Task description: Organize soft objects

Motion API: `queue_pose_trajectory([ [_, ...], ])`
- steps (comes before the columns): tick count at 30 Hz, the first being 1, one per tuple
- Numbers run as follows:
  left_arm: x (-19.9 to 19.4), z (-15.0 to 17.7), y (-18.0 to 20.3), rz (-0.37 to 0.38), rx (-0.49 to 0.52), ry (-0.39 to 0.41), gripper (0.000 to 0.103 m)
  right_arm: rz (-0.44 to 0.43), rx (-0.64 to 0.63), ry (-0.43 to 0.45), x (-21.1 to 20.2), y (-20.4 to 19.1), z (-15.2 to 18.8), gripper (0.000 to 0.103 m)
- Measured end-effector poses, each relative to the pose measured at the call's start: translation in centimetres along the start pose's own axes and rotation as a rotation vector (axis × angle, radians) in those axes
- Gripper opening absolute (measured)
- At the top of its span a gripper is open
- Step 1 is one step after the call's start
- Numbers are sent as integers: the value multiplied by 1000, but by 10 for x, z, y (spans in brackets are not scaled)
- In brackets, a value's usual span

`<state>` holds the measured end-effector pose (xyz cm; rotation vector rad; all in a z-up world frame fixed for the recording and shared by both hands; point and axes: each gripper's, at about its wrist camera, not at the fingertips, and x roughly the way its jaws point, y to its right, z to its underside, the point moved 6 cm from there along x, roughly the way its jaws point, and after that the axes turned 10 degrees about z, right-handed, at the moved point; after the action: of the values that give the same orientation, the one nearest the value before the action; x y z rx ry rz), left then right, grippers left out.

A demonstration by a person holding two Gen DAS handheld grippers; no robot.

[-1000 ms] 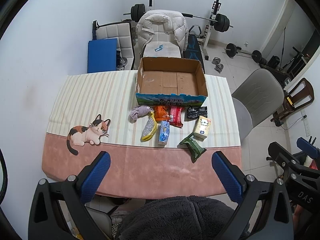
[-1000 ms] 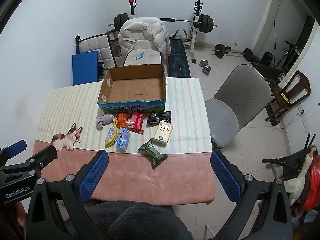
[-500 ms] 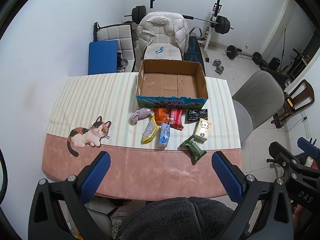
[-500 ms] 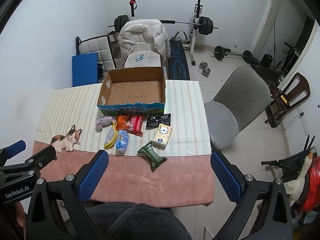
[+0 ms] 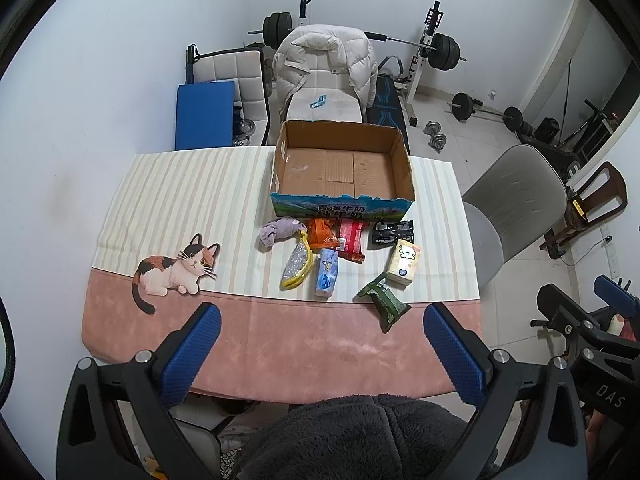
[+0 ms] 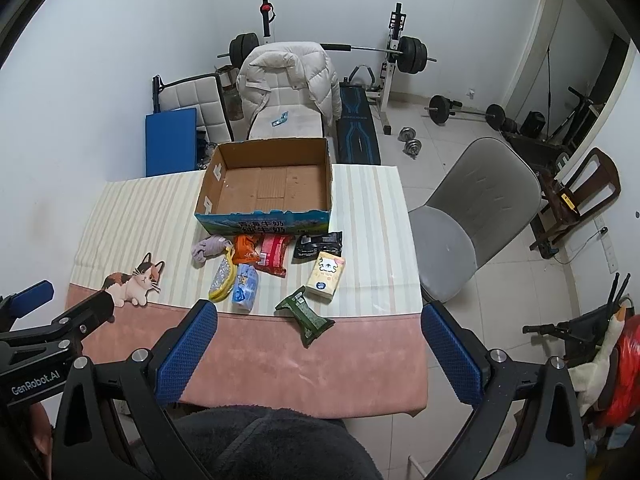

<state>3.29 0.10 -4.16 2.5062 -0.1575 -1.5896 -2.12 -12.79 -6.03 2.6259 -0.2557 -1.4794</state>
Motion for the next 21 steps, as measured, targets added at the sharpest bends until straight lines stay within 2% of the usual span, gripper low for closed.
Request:
queue_pose_trajectory([
  [21,1,2,-9,1,-21,3,103,-20,-10,5,0,-12,0,103],
])
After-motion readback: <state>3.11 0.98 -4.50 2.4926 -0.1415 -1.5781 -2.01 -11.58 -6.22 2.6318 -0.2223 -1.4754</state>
